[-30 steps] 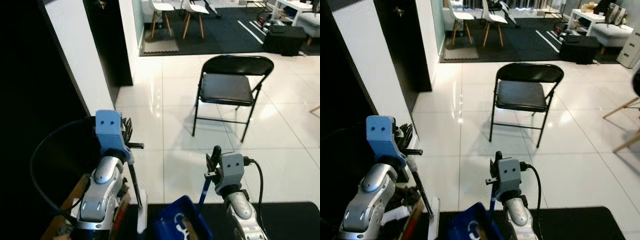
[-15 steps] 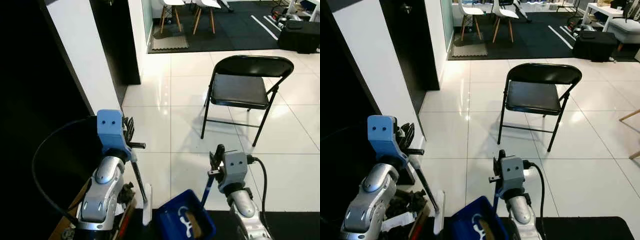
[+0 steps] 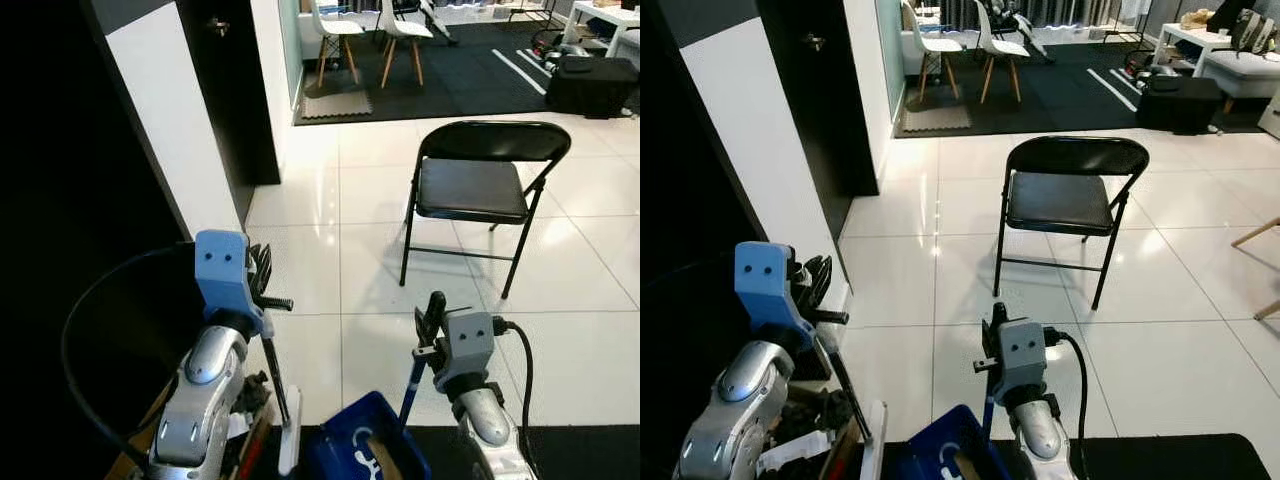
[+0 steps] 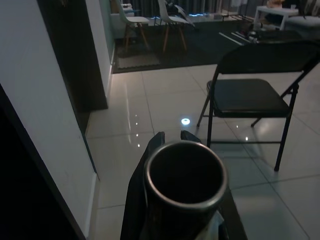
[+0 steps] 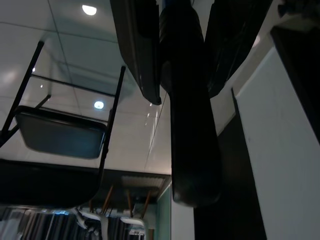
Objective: Sweep floor
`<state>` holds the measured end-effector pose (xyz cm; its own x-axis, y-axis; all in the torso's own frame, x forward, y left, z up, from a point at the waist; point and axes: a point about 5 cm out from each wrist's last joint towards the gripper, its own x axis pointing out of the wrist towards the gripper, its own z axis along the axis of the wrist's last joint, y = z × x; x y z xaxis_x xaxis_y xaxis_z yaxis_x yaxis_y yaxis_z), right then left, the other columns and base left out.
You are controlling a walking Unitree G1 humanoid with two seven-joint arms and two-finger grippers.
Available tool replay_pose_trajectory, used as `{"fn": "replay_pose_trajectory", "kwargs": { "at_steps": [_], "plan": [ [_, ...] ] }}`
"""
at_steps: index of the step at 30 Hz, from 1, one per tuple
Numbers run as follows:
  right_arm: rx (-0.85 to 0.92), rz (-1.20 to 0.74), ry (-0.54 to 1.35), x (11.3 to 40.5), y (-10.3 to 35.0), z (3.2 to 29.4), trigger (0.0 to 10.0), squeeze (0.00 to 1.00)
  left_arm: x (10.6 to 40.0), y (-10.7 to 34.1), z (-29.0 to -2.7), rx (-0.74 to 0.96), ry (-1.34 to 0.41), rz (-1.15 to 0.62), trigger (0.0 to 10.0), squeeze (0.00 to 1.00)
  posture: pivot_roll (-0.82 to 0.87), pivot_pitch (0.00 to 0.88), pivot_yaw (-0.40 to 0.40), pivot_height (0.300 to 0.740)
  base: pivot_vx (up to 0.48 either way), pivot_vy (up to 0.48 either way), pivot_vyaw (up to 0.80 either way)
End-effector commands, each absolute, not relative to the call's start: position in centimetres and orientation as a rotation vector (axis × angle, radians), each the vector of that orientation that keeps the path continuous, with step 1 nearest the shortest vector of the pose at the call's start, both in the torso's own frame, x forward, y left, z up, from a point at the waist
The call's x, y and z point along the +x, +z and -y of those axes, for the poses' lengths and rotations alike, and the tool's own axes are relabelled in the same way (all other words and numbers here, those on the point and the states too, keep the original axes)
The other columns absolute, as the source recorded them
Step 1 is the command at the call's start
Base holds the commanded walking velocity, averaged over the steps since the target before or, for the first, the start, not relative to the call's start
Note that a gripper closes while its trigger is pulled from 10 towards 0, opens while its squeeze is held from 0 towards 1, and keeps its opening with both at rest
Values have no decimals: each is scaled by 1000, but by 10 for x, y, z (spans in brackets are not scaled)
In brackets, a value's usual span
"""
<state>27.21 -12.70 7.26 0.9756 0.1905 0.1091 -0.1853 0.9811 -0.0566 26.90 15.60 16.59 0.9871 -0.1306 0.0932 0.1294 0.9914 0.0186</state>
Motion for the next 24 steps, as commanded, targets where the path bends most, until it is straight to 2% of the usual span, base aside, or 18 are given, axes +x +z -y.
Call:
{"fn": "replay_pose_trajectory", "kwargs": {
  "at_steps": [1,9,13,17,24],
  "plan": [
    [-34,170,181,270,87,128,10000,0,264,172,-172,67,-86,110,10000,0,12,79,88,740,0,0,0],
    [-22,228,125,265,107,139,10000,0,261,176,-184,100,-86,88,10000,0,18,102,106,740,0,0,0],
    [-17,279,85,258,126,150,10000,0,262,162,-187,145,-96,29,10000,0,2,106,122,740,0,0,0],
    [-19,267,56,255,125,156,10000,0,261,150,-181,139,-124,-18,10000,0,-2,105,126,740,0,0,0],
    [-11,230,48,252,119,152,10000,0,260,147,-176,123,-147,-34,10000,0,-12,97,123,740,0,0,0]
  ]
}}
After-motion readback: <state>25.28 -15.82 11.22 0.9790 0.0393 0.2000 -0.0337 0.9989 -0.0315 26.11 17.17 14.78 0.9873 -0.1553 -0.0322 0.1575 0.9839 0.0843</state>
